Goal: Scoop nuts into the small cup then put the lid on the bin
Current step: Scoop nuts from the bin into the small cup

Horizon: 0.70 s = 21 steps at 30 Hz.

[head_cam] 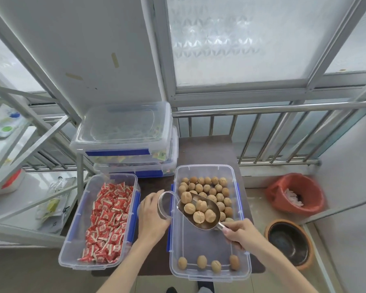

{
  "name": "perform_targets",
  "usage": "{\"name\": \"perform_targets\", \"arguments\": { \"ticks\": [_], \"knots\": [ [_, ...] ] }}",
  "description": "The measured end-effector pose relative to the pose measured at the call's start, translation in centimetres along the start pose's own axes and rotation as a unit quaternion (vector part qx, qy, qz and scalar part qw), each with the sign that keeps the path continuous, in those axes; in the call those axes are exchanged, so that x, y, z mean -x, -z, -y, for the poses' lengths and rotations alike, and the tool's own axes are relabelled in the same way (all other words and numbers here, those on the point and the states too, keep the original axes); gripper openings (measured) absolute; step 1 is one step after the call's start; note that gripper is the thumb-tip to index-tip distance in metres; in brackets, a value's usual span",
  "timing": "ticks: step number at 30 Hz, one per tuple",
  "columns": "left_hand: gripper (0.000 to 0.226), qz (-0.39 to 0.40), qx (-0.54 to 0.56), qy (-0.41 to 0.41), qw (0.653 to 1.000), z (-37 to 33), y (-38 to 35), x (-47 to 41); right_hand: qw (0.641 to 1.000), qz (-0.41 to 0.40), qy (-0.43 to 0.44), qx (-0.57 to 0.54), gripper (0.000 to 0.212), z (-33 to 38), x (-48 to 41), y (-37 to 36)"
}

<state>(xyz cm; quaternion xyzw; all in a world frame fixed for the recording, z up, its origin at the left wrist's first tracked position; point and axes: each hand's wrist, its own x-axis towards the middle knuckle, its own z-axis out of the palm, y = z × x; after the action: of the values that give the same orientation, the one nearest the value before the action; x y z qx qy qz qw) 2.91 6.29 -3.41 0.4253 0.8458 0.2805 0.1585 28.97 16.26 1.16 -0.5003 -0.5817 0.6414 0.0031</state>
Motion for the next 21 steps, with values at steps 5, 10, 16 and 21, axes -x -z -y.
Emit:
{"name": "perform_targets", "arguments": {
  "ticks": [5, 10, 16, 21],
  "knots": [
    [0.077, 0.025, -0.029, -0.1, 0.994, -1.7, -0.1, 0.6, 0.993, 0.043, 0.01, 0.111, 0.024, 4.1, 0.1, 1.7],
    [0.08, 0.043, -0.032, -0.105, 0.993, -1.9, -0.4, 1.3, 0.974, 0.026, 0.006, 0.224, 0.032, 7.3, -0.2, 2.5],
    [0.085, 0.049, -0.024, -0.098, 0.994, -1.6, -0.5, 1.2, 0.94, 0.022, 0.028, 0.34, 0.048, 10.0, 0.2, 1.7],
    [0.082, 0.048, 0.001, -0.089, 0.995, -1.0, -0.5, 1.1, 0.933, 0.015, 0.049, 0.357, 0.047, 10.9, 0.8, 1.1]
  ]
}}
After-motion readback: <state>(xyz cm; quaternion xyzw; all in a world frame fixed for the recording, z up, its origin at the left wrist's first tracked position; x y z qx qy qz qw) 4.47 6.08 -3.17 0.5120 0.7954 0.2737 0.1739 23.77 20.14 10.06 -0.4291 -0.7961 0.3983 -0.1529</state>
